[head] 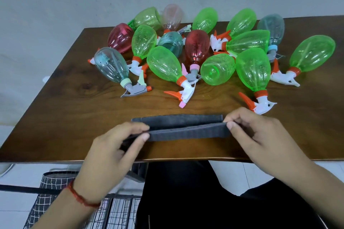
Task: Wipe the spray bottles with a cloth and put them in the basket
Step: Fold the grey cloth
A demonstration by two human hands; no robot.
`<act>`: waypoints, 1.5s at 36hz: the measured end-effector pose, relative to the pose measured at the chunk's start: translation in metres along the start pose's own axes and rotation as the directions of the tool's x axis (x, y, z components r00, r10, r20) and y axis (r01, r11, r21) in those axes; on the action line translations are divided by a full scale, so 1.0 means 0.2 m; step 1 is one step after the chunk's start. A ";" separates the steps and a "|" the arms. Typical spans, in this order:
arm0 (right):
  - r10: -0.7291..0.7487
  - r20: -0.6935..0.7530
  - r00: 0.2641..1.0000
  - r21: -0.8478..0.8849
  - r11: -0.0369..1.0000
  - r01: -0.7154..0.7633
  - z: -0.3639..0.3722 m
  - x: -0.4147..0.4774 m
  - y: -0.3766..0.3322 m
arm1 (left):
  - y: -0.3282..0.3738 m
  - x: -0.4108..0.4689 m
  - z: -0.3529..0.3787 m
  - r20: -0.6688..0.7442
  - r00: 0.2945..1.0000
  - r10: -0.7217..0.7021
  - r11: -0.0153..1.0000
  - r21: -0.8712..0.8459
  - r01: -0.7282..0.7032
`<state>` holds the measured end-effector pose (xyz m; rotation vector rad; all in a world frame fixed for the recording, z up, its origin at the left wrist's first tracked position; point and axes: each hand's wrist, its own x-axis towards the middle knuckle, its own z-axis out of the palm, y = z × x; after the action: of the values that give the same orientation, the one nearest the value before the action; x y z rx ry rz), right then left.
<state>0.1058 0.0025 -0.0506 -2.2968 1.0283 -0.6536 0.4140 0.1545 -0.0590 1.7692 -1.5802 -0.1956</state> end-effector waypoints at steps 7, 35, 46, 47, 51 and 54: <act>0.102 -0.023 0.995 -0.178 0.979 -0.104 0.09 0.20 0.05 | -0.05 0.27 0.05 0.005 0.991 -0.131 0.989 0.064 0.130; 0.060 0.388 0.920 0.450 0.859 -0.245 0.06 0.45 -0.43 | 0.11 0.33 0.07 0.454 0.708 -0.541 0.291 -0.689 0.664; 0.058 0.289 0.956 0.062 0.995 -0.079 0.20 0.38 -0.36 | -0.07 0.26 0.01 0.426 0.765 -0.483 0.500 -0.583 0.640; 0.041 0.280 0.959 0.027 0.998 -0.050 0.22 0.37 -0.35 | -0.07 0.26 0.00 0.410 0.779 -0.475 0.538 -0.565 0.625; -0.066 0.288 0.955 -0.050 0.995 0.084 0.25 0.35 -0.32 | -0.07 0.26 -0.04 0.201 0.925 -0.324 0.846 -0.377 0.378; -0.160 0.349 0.923 -0.161 0.960 0.227 0.25 0.35 -0.29 | -0.05 0.23 -0.05 0.037 0.985 -0.168 0.970 -0.170 0.171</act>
<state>0.2079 -0.0051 -0.0361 -2.5931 0.7379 -0.2254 0.4394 0.1160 -0.0416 1.7695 -1.3824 -0.4237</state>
